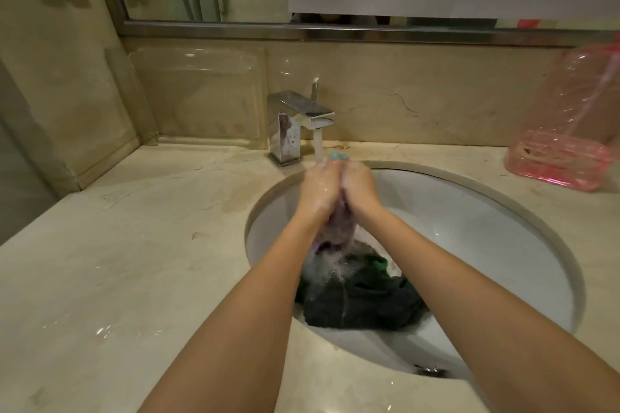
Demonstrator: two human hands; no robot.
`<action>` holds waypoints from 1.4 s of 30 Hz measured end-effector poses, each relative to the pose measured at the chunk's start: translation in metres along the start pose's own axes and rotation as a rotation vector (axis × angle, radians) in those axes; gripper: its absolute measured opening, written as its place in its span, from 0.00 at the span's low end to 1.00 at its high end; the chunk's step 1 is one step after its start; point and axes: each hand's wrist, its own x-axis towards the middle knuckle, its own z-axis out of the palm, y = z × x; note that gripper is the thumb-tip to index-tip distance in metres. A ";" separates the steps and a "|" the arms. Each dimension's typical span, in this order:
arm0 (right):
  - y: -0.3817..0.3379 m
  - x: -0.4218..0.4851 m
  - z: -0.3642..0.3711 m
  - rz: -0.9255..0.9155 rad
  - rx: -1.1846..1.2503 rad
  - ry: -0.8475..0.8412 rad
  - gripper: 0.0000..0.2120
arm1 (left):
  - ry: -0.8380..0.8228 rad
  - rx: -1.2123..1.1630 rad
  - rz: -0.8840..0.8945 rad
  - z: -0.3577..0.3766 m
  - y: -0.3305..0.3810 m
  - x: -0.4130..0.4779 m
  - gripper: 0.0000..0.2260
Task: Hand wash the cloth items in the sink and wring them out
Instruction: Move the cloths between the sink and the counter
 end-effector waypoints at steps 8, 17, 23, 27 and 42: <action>-0.013 -0.005 -0.004 -0.094 -0.124 -0.152 0.15 | 0.062 -0.028 -0.149 -0.013 -0.008 0.013 0.17; -0.013 -0.015 0.006 -0.069 0.145 -0.104 0.18 | 0.111 -0.218 -0.151 -0.021 -0.005 0.012 0.11; -0.001 -0.004 -0.015 -0.008 0.150 -0.020 0.14 | -0.062 -0.127 -0.085 -0.004 0.003 -0.001 0.13; -0.001 -0.012 -0.002 -0.132 -0.025 -0.040 0.16 | 0.028 -0.160 -0.176 -0.012 -0.004 0.009 0.13; 0.024 0.008 -0.040 0.054 0.158 -0.413 0.11 | 0.295 0.152 0.110 -0.041 -0.010 0.017 0.17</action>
